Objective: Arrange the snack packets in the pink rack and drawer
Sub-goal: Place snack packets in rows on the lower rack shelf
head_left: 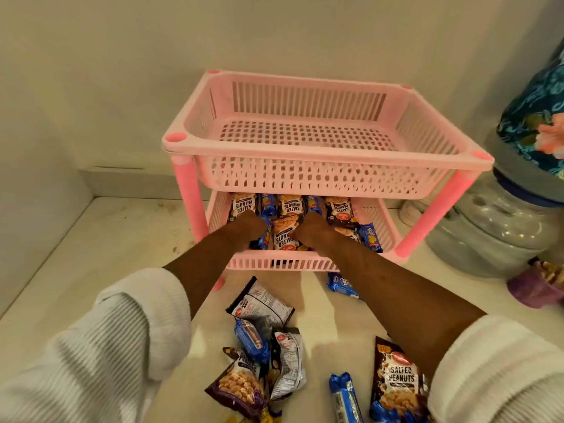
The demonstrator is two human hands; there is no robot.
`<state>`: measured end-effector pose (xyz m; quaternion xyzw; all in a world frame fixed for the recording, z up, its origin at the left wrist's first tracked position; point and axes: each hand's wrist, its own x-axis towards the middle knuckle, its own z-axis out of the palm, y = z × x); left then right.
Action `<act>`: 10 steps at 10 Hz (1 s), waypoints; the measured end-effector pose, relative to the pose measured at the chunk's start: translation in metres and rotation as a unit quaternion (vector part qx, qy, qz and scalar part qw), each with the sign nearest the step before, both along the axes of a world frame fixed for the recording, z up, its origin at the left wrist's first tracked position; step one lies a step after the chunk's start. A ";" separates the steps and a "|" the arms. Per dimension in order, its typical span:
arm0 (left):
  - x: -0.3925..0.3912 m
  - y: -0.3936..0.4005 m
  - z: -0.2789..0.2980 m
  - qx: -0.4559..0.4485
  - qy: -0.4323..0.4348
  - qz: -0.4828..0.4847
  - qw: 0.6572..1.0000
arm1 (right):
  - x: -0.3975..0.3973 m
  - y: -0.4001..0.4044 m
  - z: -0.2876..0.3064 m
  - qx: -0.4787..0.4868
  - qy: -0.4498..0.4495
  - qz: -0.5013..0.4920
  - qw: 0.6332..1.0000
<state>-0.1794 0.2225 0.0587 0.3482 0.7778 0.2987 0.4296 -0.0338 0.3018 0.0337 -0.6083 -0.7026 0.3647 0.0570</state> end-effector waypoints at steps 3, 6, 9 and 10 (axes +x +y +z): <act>-0.007 0.016 -0.019 -0.054 0.107 -0.032 0.992 | 0.000 -0.007 -0.004 0.068 -0.082 0.076 0.991; -0.011 0.007 -0.021 -0.021 0.114 -0.029 0.993 | 0.006 -0.026 0.014 0.089 -0.139 0.076 0.983; -0.011 0.009 -0.024 -0.018 0.176 -0.049 0.983 | 0.010 -0.035 0.024 0.130 -0.184 0.041 0.973; -0.014 0.006 -0.019 -0.014 0.200 -0.064 0.978 | 0.011 -0.039 0.026 0.149 -0.175 0.038 0.973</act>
